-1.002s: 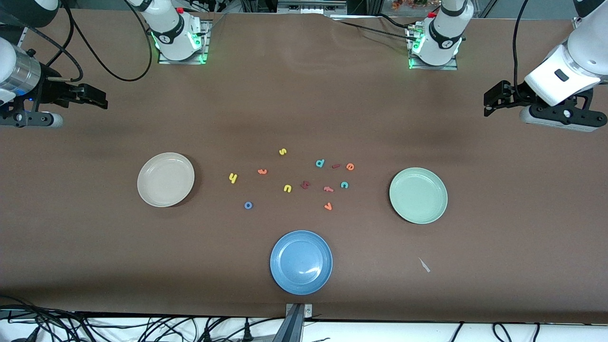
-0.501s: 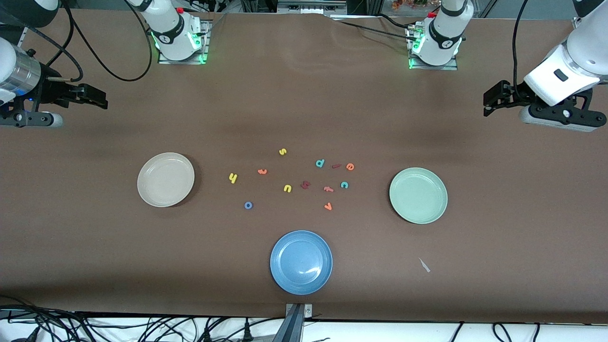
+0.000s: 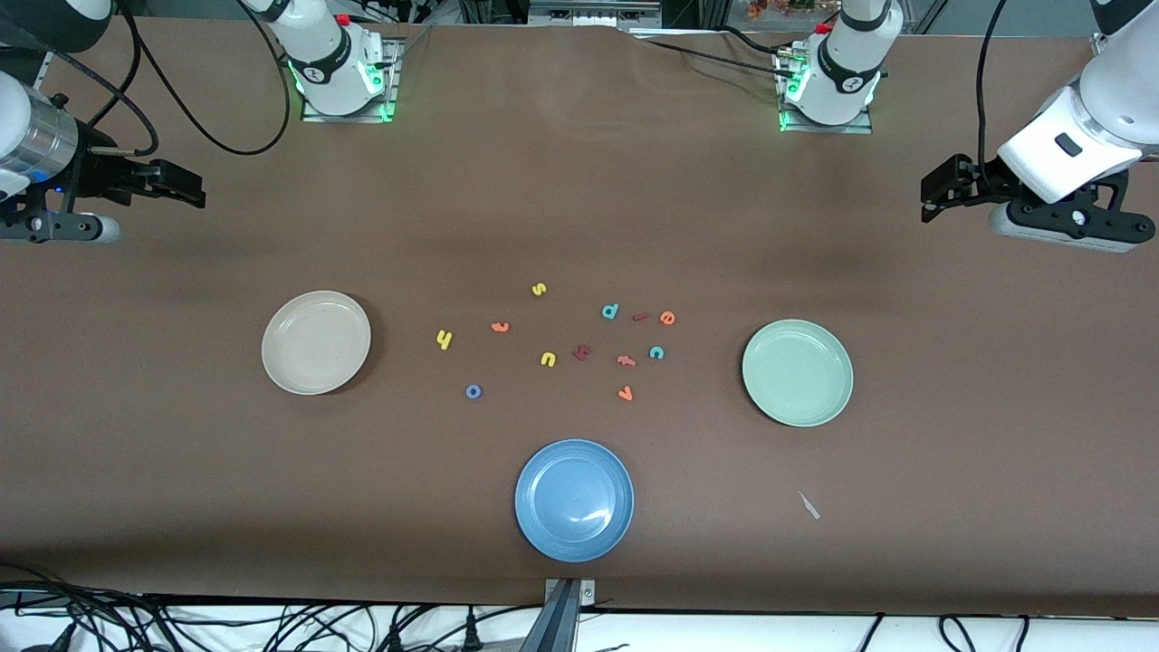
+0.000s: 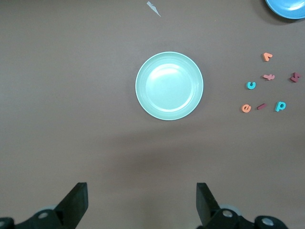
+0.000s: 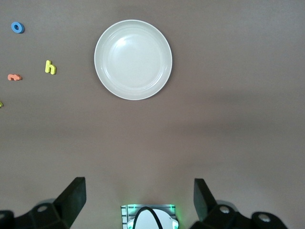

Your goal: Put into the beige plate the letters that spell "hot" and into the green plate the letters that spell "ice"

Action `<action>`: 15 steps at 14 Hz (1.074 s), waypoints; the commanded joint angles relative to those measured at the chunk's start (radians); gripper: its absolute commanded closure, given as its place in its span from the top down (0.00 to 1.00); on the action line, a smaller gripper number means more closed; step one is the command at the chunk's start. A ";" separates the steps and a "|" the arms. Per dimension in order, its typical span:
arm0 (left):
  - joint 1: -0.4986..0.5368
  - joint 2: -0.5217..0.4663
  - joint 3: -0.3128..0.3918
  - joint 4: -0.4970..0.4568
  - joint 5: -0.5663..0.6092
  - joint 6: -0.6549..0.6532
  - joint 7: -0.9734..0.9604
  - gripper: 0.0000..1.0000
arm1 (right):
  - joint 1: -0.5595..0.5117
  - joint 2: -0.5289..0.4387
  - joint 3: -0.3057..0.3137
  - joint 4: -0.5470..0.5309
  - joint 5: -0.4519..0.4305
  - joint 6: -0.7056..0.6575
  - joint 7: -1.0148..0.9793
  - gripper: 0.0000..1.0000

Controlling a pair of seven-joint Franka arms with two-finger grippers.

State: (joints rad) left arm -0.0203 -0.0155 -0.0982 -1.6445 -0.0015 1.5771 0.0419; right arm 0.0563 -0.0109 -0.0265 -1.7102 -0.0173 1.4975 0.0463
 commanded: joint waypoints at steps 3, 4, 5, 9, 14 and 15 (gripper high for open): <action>-0.003 0.009 -0.002 0.022 0.009 -0.006 -0.011 1.00 | 0.002 0.009 -0.003 0.024 0.000 -0.010 -0.002 1.00; -0.003 0.009 -0.003 0.022 0.009 -0.006 -0.011 1.00 | 0.002 0.009 -0.003 0.023 0.000 -0.010 -0.002 1.00; -0.003 0.009 -0.003 0.022 0.009 -0.006 -0.011 1.00 | 0.000 0.009 -0.003 0.023 0.000 -0.010 -0.002 1.00; -0.001 0.009 -0.003 0.022 0.009 -0.006 -0.011 1.00 | 0.002 0.009 -0.003 0.023 0.000 -0.010 -0.002 1.00; -0.007 0.035 -0.006 0.061 -0.003 -0.008 -0.010 1.00 | 0.000 0.009 -0.003 0.023 0.000 -0.011 -0.002 1.00; -0.013 0.041 -0.006 0.072 -0.003 -0.009 -0.010 1.00 | 0.000 0.009 -0.003 0.023 0.000 -0.010 -0.002 1.00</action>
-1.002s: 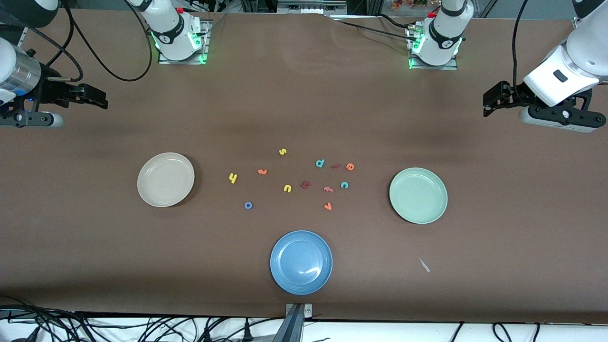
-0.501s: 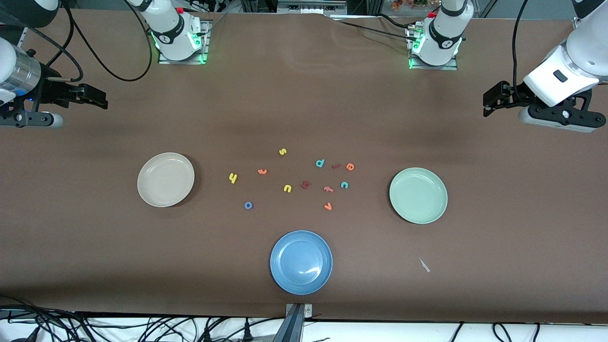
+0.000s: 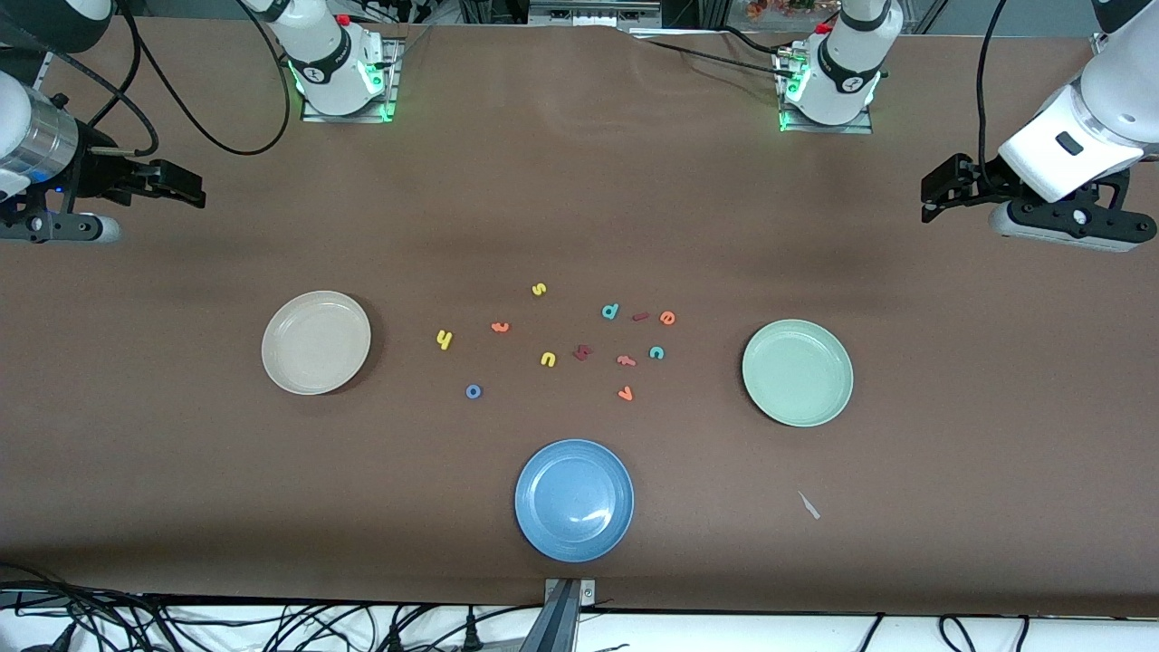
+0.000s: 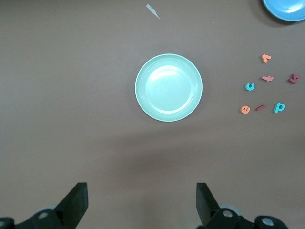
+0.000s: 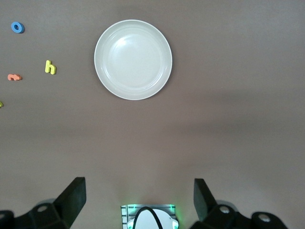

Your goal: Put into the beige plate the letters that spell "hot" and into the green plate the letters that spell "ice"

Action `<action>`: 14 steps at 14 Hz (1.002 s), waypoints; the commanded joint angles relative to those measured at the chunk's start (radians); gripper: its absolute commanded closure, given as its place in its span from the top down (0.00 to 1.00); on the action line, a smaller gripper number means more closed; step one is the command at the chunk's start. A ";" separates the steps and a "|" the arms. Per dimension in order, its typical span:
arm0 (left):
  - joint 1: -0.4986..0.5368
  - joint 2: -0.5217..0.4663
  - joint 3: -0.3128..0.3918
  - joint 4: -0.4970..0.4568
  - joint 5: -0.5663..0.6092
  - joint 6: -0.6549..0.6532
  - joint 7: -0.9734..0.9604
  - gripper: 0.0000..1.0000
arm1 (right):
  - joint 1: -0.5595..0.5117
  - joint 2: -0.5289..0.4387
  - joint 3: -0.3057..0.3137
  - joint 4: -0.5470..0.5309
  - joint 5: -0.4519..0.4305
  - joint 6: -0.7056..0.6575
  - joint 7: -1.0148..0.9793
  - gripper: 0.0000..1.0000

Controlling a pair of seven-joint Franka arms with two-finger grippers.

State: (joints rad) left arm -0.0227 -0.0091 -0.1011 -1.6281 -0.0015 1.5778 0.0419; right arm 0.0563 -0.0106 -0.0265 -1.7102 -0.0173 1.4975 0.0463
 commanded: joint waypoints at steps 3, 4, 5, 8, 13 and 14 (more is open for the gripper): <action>-0.026 0.035 -0.003 0.059 -0.003 -0.010 -0.011 1.00 | 0.000 0.009 -0.004 0.024 0.000 -0.011 -0.003 1.00; -0.035 0.037 -0.003 0.059 -0.003 -0.010 -0.011 1.00 | 0.002 0.009 -0.004 0.024 0.000 -0.011 -0.003 1.00; -0.039 0.037 -0.003 0.059 -0.003 -0.010 -0.011 1.00 | 0.002 0.009 -0.004 0.024 0.000 -0.011 -0.003 1.00; -0.046 0.069 -0.043 0.057 -0.017 -0.018 -0.013 1.00 | 0.002 0.009 -0.004 0.024 0.000 -0.011 -0.003 1.00; -0.068 0.144 -0.092 0.060 -0.018 -0.059 -0.008 1.00 | 0.002 0.009 -0.016 0.024 0.000 -0.017 -0.006 1.00; -0.083 0.149 -0.092 0.059 -0.020 -0.064 -0.005 1.00 | 0.002 0.009 -0.015 0.024 0.000 -0.019 -0.011 1.00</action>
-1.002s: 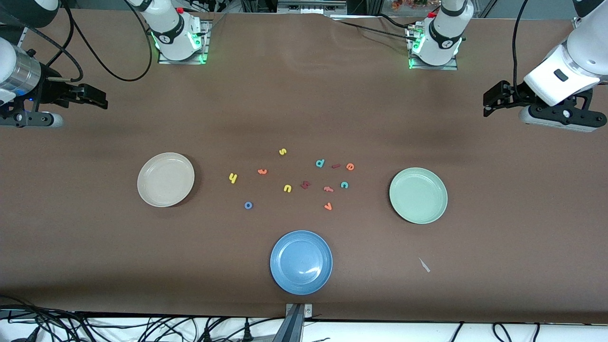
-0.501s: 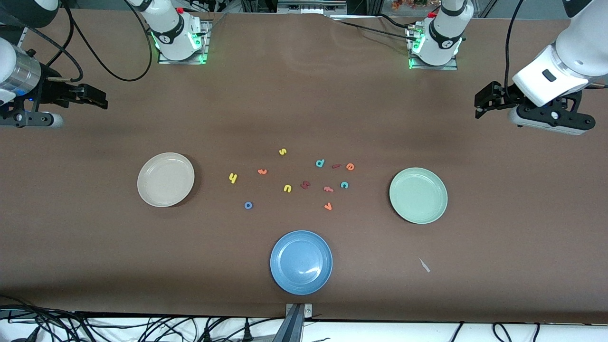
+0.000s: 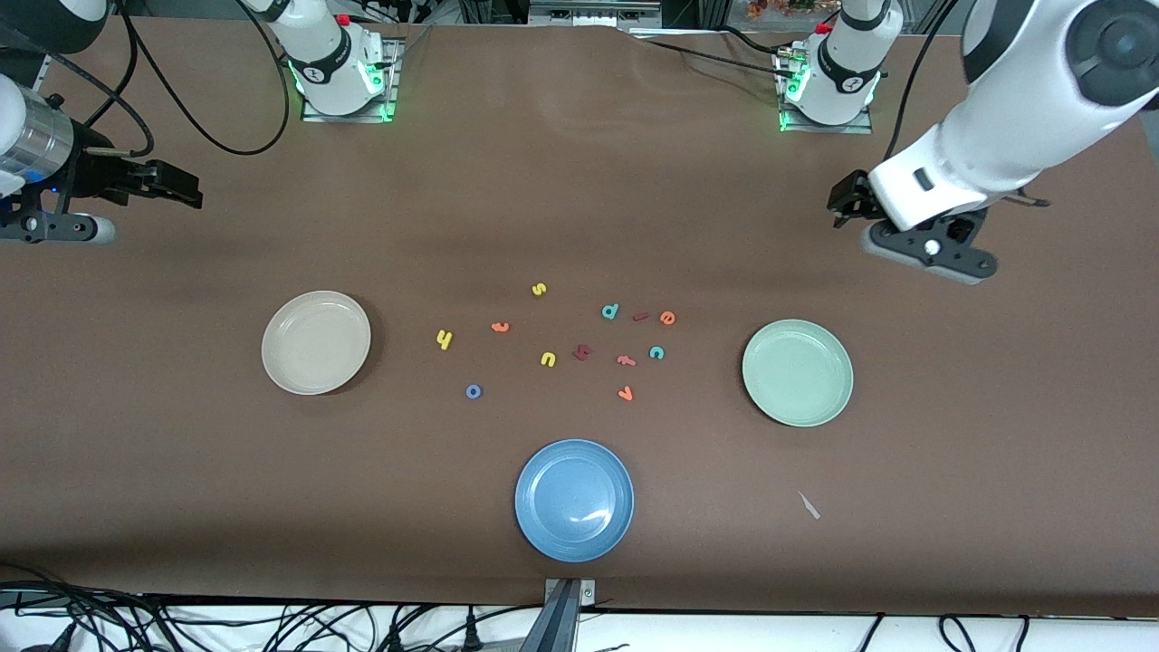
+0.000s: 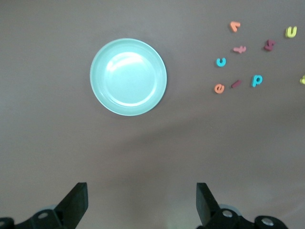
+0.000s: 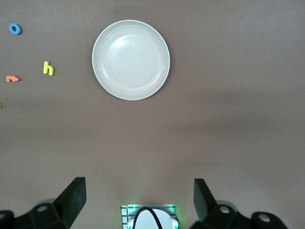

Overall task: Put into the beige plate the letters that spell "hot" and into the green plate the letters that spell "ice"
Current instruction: 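Move both grippers down toward the scattered foam letters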

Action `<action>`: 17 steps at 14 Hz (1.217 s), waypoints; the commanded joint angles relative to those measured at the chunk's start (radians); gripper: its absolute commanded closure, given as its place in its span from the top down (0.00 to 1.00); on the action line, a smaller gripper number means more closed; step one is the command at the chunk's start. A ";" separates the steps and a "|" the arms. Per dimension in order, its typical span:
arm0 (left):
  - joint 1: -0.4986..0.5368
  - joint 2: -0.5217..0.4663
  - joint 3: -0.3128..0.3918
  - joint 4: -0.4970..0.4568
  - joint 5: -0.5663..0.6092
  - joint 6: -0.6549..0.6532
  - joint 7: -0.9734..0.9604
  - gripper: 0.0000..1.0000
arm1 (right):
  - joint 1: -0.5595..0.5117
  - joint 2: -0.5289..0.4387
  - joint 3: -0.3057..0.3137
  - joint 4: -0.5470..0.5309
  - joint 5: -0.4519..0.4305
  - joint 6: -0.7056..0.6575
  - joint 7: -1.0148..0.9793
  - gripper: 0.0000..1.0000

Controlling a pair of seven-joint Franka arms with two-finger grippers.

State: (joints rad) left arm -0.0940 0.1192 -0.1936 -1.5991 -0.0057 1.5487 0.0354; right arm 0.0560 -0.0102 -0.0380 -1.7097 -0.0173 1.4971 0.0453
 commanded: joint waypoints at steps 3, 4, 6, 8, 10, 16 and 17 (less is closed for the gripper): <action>-0.039 0.063 0.000 0.030 -0.014 -0.039 0.004 1.00 | 0.002 0.025 -0.005 0.024 0.000 -0.024 -0.051 1.00; -0.047 0.085 -0.001 0.031 -0.013 -0.036 0.000 1.00 | 0.002 0.027 -0.005 0.024 -0.001 -0.034 -0.048 1.00; -0.070 0.094 0.000 0.031 -0.013 -0.032 0.000 1.00 | 0.007 0.030 -0.003 0.024 0.000 -0.034 -0.047 1.00; -0.087 0.106 0.000 0.028 -0.016 -0.035 0.003 1.00 | 0.018 0.050 0.006 0.022 0.002 -0.023 -0.039 1.00; -0.107 0.126 -0.006 0.031 -0.023 -0.030 0.004 1.00 | 0.024 0.067 0.006 0.021 0.061 -0.008 -0.032 1.00; -0.125 0.287 -0.006 0.031 -0.146 0.188 0.011 1.00 | 0.120 0.111 0.006 0.013 0.077 0.092 0.207 1.00; -0.147 0.310 -0.004 0.030 -0.143 0.279 0.009 1.00 | 0.142 0.124 0.006 0.013 0.077 0.122 0.266 1.00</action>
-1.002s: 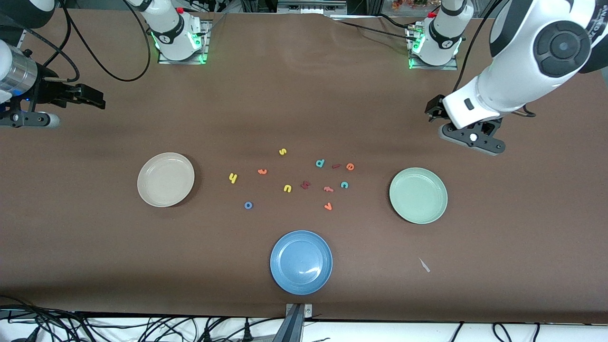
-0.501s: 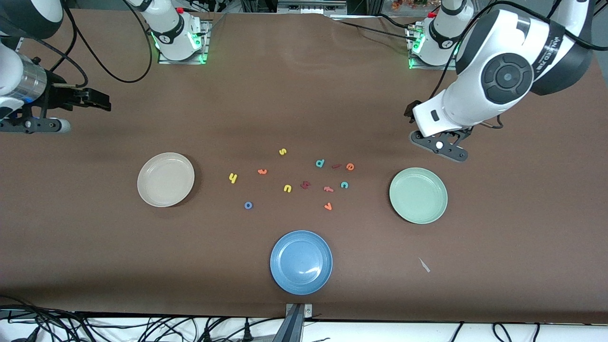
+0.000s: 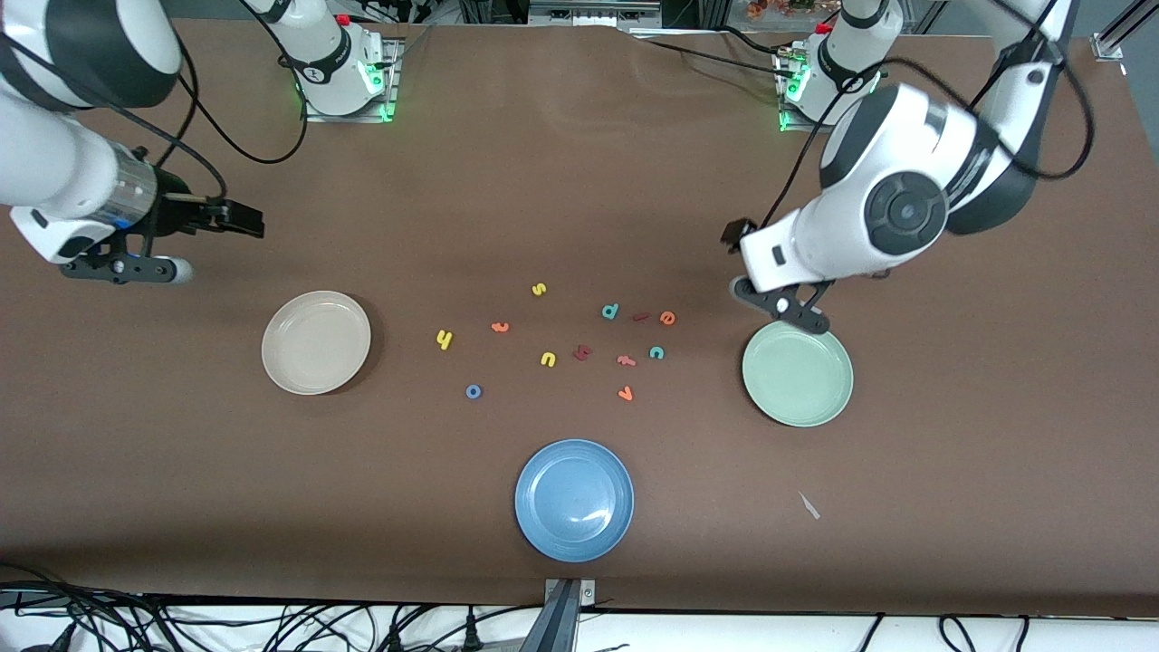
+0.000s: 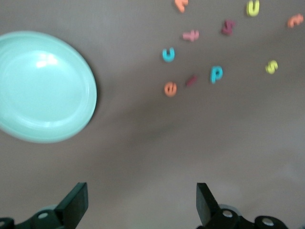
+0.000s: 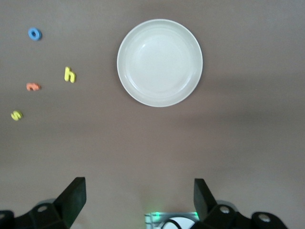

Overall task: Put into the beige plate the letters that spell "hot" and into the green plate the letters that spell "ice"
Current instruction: 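Move both grippers down toward the scattered foam letters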

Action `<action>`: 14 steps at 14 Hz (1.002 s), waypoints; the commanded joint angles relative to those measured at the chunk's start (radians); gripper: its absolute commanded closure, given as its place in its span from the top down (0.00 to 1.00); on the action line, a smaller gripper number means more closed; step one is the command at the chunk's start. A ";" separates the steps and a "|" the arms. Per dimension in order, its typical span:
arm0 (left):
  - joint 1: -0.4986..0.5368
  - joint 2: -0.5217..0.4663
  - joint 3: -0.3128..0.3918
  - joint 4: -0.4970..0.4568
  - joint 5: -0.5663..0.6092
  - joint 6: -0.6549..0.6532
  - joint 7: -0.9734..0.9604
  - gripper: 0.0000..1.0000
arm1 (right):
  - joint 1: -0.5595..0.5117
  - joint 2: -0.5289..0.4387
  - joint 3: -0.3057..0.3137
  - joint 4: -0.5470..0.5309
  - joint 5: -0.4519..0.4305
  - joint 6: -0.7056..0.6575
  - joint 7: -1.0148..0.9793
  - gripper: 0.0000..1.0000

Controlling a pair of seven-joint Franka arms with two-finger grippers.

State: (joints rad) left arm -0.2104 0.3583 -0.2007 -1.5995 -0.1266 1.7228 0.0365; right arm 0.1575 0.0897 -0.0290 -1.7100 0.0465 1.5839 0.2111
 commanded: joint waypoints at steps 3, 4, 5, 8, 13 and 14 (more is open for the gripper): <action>-0.037 0.167 0.003 0.030 -0.007 0.249 0.002 1.00 | 0.102 0.080 -0.003 0.013 0.016 0.125 0.220 1.00; -0.040 0.203 0.003 0.032 0.022 0.297 -0.001 1.00 | 0.112 0.106 -0.003 0.013 0.018 0.155 0.235 1.00; -0.065 0.229 0.003 0.032 0.054 0.322 -0.006 1.00 | 0.126 0.140 -0.003 0.013 0.033 0.188 0.258 1.00; -0.096 0.300 0.009 0.032 0.071 0.372 -0.027 1.00 | 0.201 0.240 -0.003 0.004 0.059 0.359 0.437 1.00; -0.144 0.382 0.017 0.033 0.105 0.478 -0.200 1.00 | 0.270 0.424 -0.003 -0.003 0.059 0.632 0.647 1.00; -0.147 0.393 0.015 0.033 0.143 0.482 -0.213 1.00 | 0.280 0.445 -0.002 -0.019 0.059 0.700 0.701 1.00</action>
State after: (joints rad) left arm -0.3351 0.7195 -0.1978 -1.5960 -0.0487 2.1958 -0.1166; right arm 0.4202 0.4854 -0.0252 -1.7235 0.0898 2.1851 0.8264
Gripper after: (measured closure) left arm 0.000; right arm 0.000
